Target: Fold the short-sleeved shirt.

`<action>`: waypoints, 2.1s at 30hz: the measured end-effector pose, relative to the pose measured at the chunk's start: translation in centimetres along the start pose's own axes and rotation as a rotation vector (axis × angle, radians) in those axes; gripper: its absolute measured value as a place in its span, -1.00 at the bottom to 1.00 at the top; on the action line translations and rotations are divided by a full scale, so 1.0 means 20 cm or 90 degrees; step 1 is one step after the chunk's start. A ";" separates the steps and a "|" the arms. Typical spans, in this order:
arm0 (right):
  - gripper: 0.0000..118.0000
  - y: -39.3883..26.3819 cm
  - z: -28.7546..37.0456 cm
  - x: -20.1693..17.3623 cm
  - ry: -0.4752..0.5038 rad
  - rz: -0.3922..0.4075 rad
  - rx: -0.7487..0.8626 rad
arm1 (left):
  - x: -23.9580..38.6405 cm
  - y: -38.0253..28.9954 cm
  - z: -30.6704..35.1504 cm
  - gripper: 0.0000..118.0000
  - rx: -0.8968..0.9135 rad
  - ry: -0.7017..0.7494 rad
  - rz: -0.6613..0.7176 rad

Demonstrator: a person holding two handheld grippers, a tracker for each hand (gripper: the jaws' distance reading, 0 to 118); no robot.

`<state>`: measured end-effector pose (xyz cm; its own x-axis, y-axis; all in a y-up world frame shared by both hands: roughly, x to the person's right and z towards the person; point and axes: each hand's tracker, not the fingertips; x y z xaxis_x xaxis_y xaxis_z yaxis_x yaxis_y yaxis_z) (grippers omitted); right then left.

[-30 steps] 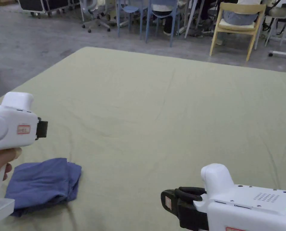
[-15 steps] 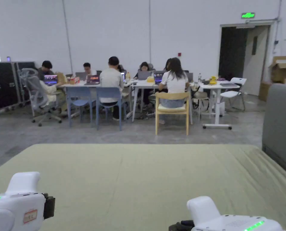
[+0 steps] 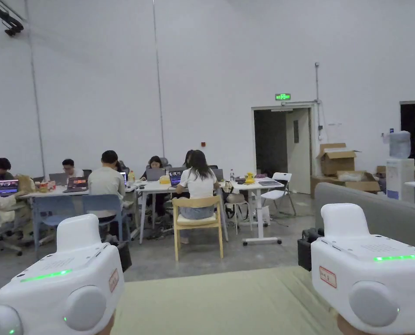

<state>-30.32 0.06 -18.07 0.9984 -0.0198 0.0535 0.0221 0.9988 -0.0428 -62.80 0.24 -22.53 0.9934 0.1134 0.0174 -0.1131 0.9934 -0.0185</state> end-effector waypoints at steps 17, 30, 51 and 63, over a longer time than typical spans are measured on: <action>1.00 -0.04 -0.04 -0.13 -0.019 -0.003 -0.077 | -0.03 0.00 0.07 1.00 0.008 0.014 -0.116; 1.00 -0.04 0.03 -0.18 0.041 0.009 -0.069 | -0.05 -0.08 0.07 1.00 -0.025 0.014 -0.128; 1.00 -0.02 0.00 -0.26 0.042 0.019 -0.099 | -0.09 -0.07 0.04 1.00 -0.045 0.005 -0.115; 1.00 -0.04 0.00 -0.28 0.059 0.030 -0.085 | -0.10 -0.07 0.04 1.00 -0.060 -0.007 -0.094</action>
<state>-35.95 -0.57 -18.33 0.9989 0.0174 -0.0431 -0.0247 0.9842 -0.1752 -64.71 -1.41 -21.78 0.9987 -0.0329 0.0383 0.0369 0.9933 -0.1091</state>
